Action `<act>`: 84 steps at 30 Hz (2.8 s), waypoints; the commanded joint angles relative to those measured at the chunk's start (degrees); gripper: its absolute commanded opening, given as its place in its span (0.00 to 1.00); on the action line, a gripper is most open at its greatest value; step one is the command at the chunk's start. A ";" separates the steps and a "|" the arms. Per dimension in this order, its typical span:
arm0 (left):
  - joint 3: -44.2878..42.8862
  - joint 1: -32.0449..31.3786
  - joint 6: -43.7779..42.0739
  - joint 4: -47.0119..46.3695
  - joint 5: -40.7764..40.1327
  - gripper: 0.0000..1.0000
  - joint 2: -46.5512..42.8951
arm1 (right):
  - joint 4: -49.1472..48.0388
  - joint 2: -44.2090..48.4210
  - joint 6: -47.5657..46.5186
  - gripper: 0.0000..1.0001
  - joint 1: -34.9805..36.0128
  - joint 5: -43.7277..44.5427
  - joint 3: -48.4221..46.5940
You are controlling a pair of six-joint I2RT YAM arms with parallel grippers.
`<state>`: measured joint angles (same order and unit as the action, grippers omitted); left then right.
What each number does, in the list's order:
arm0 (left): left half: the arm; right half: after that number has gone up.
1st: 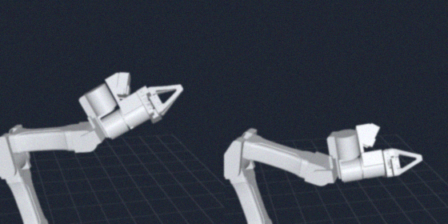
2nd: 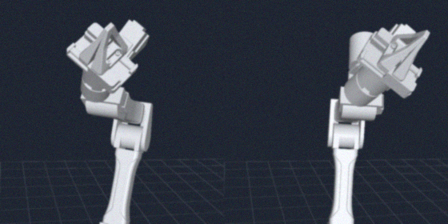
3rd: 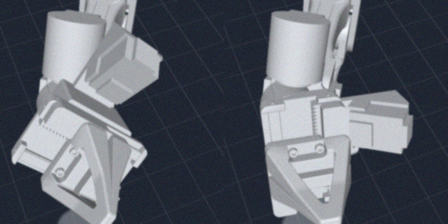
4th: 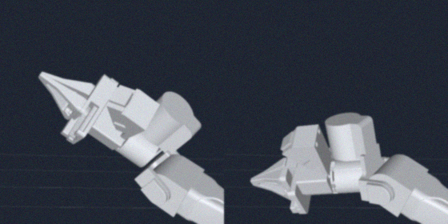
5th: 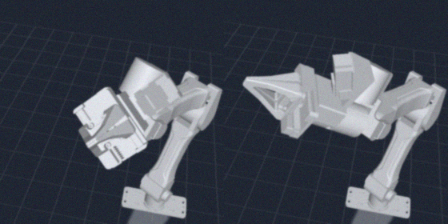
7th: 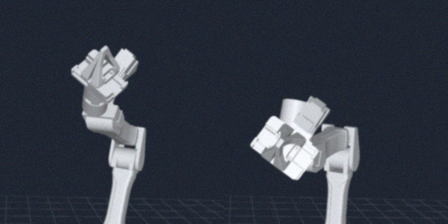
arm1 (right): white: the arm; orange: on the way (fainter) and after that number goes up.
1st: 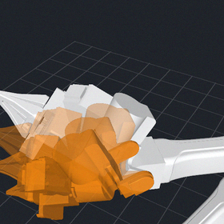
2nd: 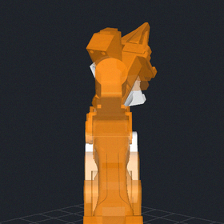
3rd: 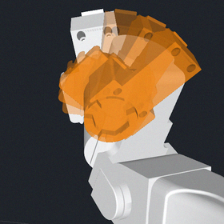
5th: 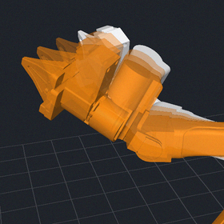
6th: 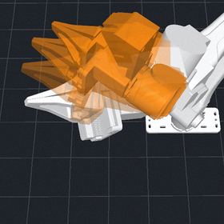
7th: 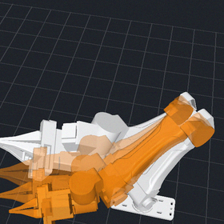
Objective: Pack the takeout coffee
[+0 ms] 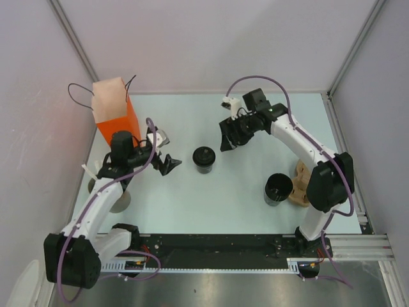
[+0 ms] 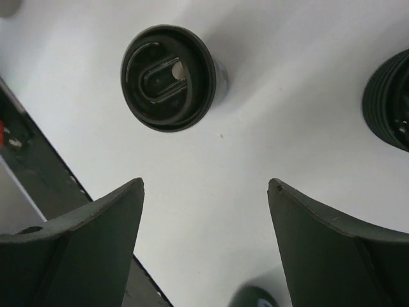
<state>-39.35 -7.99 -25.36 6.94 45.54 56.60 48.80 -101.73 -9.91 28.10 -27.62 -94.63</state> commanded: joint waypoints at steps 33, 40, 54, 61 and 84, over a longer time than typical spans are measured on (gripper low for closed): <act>-6.26 -10.99 13.41 -23.72 -10.82 1.00 22.68 | -30.60 -7.25 22.30 0.74 2.40 -6.84 11.13; -5.91 -11.52 13.33 -24.43 -12.67 1.00 23.38 | -30.78 -8.83 22.30 0.72 2.66 -6.57 11.13; -5.38 -12.31 12.09 -24.43 -16.27 1.00 25.67 | -31.22 -10.15 23.18 0.66 3.28 -6.40 11.13; -5.82 -12.49 11.22 -22.68 -16.71 1.00 27.07 | -30.95 -11.56 23.45 0.57 3.19 -6.22 11.13; -9.43 -11.70 14.46 -17.49 -12.41 1.00 27.86 | -30.16 -12.96 22.66 0.44 3.02 -5.96 11.13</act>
<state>-46.30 -20.18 -12.93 -11.27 29.91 84.14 17.63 -112.62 14.35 30.87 -36.49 -83.48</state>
